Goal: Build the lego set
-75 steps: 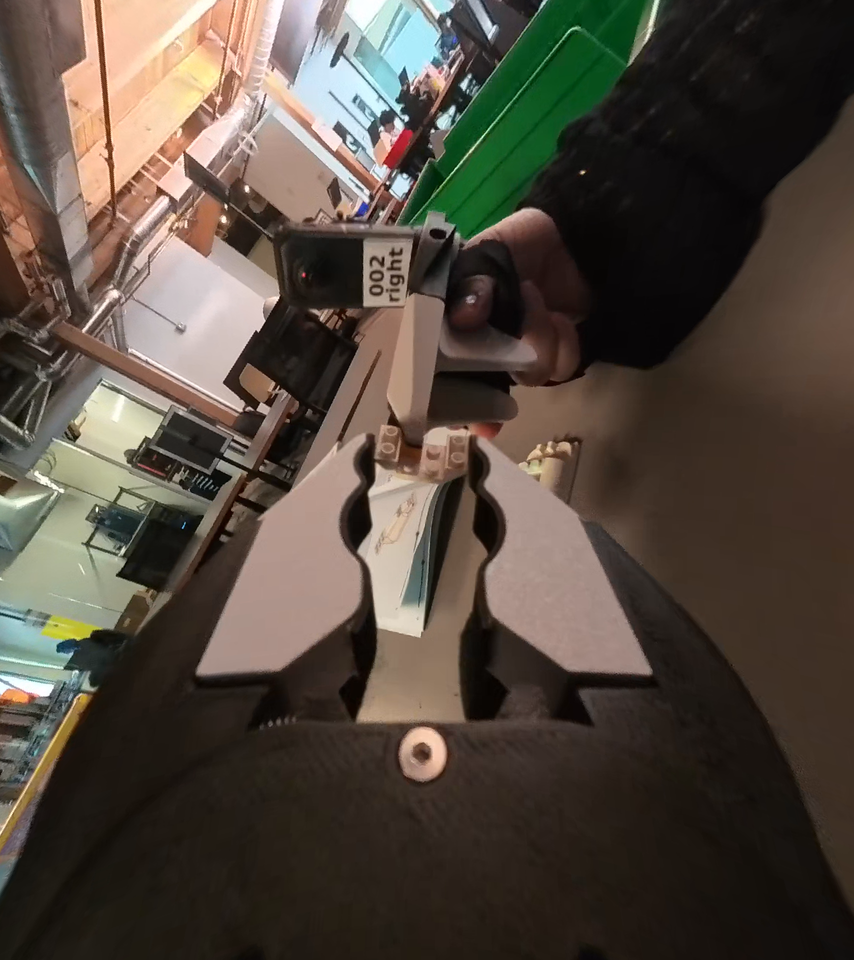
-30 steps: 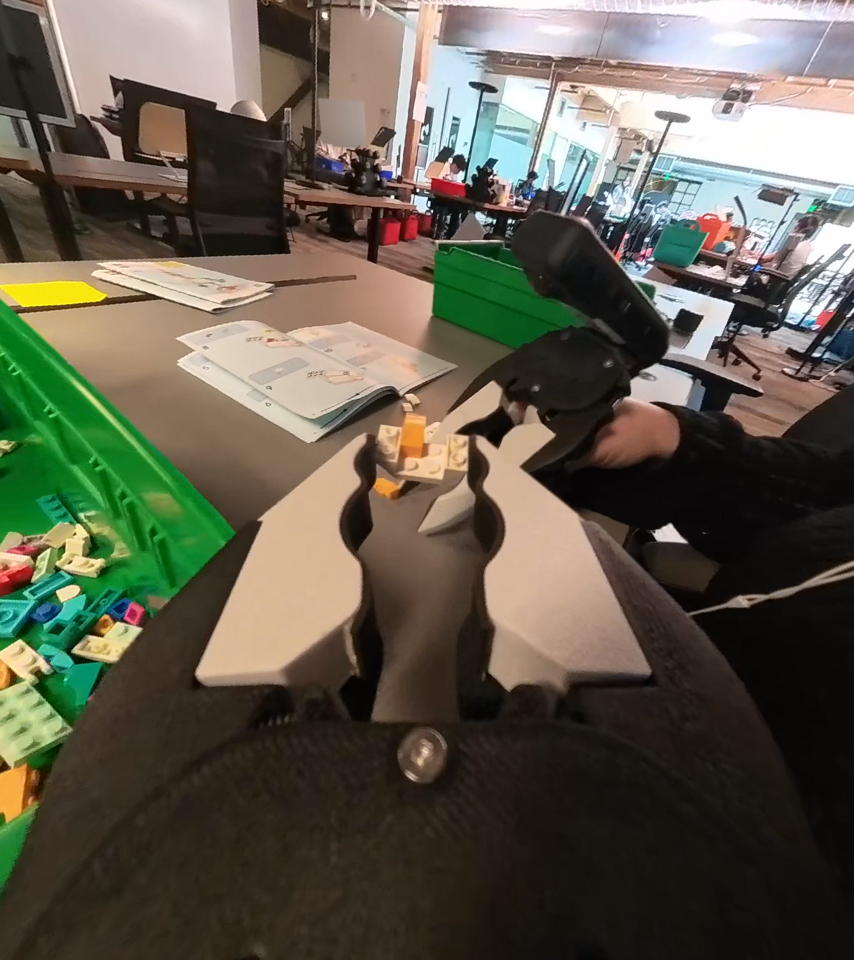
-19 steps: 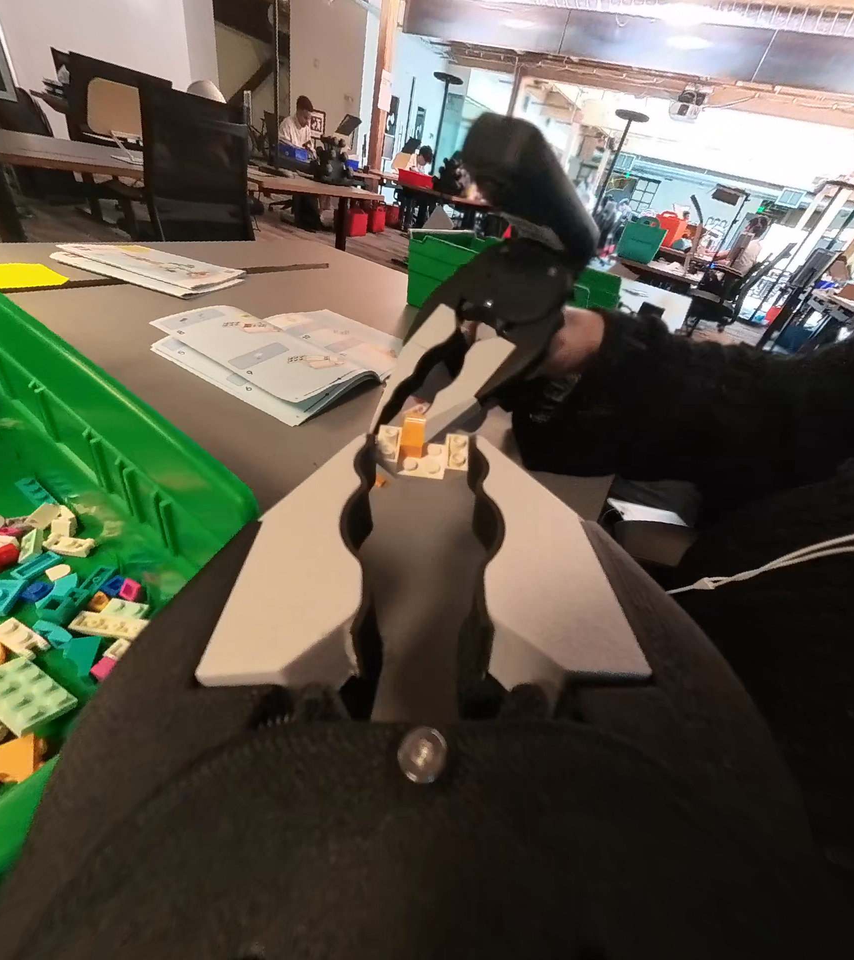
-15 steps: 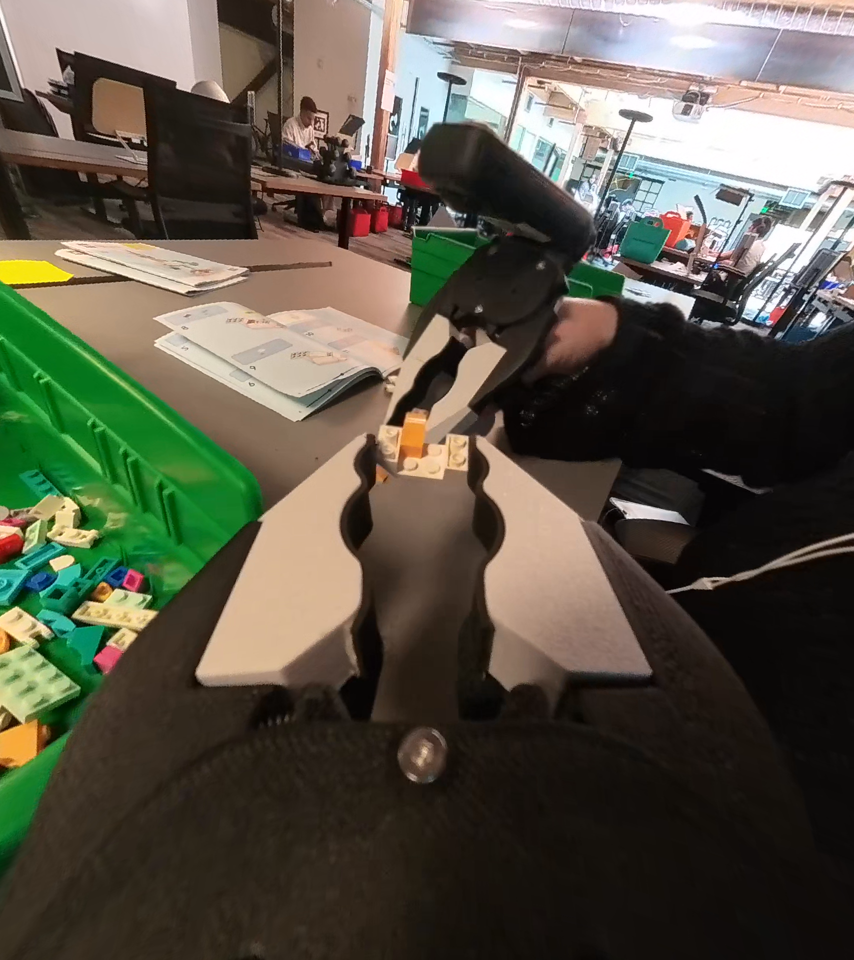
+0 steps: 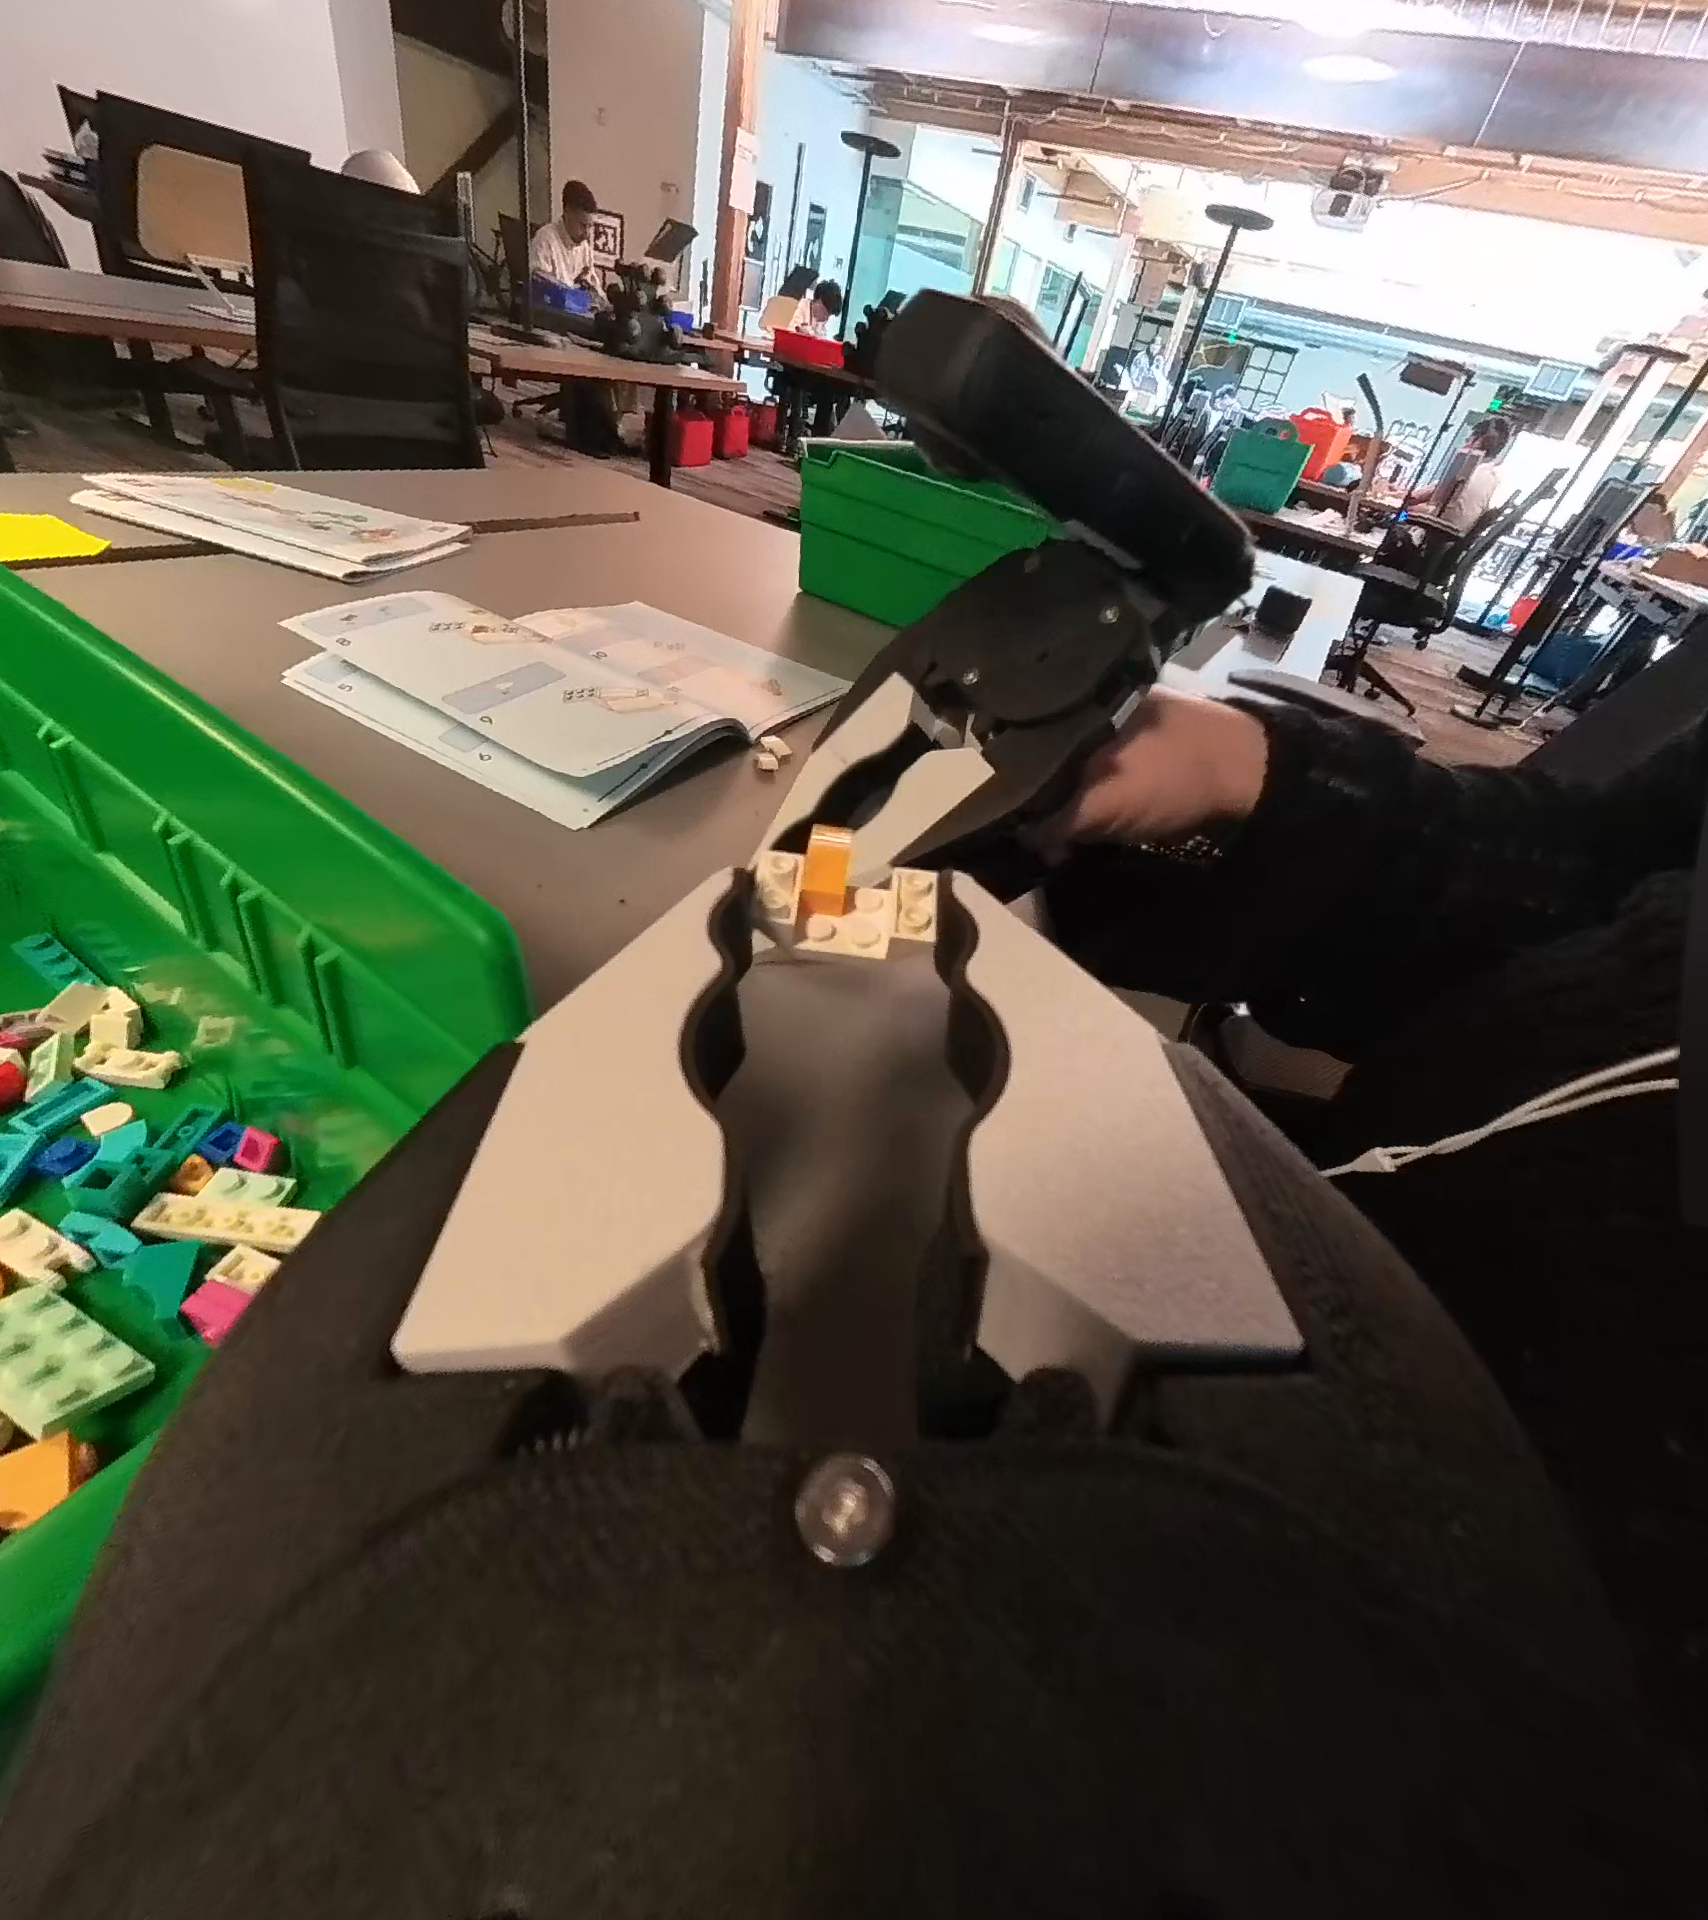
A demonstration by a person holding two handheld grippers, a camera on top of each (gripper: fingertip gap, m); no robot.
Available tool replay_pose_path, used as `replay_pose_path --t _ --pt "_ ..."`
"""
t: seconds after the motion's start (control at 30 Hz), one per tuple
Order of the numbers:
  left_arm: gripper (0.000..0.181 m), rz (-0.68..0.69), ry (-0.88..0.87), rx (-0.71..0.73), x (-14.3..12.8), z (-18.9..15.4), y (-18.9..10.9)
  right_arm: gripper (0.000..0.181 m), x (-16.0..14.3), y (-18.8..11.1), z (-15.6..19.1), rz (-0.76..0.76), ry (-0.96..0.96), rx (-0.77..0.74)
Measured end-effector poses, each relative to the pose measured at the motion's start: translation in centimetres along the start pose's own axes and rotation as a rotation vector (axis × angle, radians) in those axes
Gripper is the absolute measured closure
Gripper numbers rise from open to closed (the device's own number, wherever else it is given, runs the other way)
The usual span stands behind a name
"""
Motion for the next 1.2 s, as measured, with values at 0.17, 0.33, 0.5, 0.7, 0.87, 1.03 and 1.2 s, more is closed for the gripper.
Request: replay_pose_path --t 0.17,0.33,0.5,0.7,0.87,1.03,1.2 --pt "0.147 -0.001 -0.001 -0.011 0.1 -0.2 0.4 0.176 -0.1 -0.1 0.4 -0.01 -0.115 0.031" --pt "0.148 0.009 0.003 -0.04 0.4 -1.3 2.1 0.176 0.8 -4.8 0.6 -0.195 -0.312 0.254" --pt "0.147 -0.077 0.056 -0.04 1.0 -2.7 5.5 0.176 1.7 -11.5 0.8 -0.191 -0.617 0.449" --pt "0.148 -0.279 0.097 0.072 2.1 -3.2 9.6 0.176 4.7 -15.4 0.1 0.079 -0.927 0.414" --pt "0.148 -0.374 0.189 0.162 3.6 -4.1 11.3 0.176 6.8 -15.9 -0.4 0.32 -1.096 0.35" --pt "0.148 -0.372 0.189 0.15 4.0 -4.8 11.9 0.176 7.6 -15.9 0.1 0.476 -1.137 0.369" --pt "0.148 -0.377 0.194 0.157 3.9 -5.1 11.8 0.176 7.8 -15.5 0.7 0.586 -1.162 0.352"
Point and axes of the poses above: each gripper's, where its closed fingertips meet, y out along the fingers, x out of its top, z = x × y across the jaws, the point moved 7 cm from there along -y, back along the fingers, and after that the axes turned 11 degrees about y, right-handed, at the moved point
